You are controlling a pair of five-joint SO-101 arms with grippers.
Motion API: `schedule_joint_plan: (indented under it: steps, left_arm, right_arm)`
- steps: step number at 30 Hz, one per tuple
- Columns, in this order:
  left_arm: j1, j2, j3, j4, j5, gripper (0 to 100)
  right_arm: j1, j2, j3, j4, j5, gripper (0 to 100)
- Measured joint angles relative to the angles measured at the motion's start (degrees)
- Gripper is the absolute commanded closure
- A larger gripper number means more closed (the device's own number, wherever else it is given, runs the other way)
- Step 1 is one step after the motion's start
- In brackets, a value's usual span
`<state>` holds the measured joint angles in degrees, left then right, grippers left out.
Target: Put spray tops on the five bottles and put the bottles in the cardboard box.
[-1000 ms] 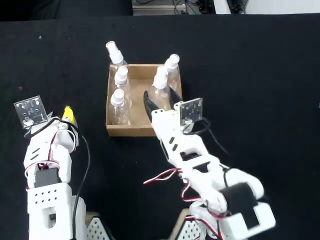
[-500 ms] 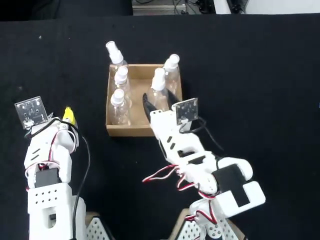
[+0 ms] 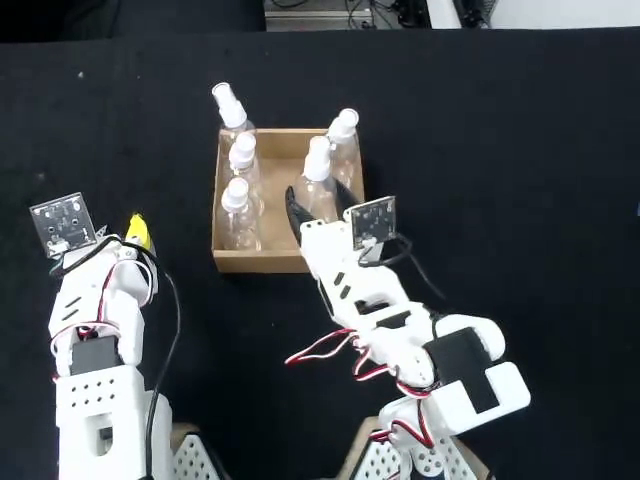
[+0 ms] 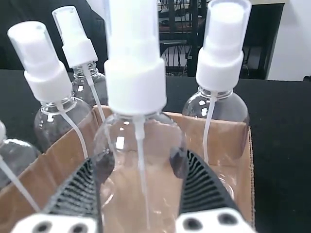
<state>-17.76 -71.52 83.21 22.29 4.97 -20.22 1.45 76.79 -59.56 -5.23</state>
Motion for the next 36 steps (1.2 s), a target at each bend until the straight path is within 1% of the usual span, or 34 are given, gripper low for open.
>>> schedule_joint_plan:
  steps: [3, 28, 36]
  left_arm:
    - [0.0, 0.0, 0.0, 0.0, 0.0, 87]
    - [0.0, 0.0, 0.0, 0.0, 0.0, 87]
    - [0.0, 0.0, 0.0, 0.0, 0.0, 87]
  right_arm:
    - [0.0, 0.0, 0.0, 0.0, 0.0, 84.9]
    - [0.0, 0.0, 0.0, 0.0, 0.0, 84.9]
    - [0.0, 0.0, 0.0, 0.0, 3.1, 84.9]
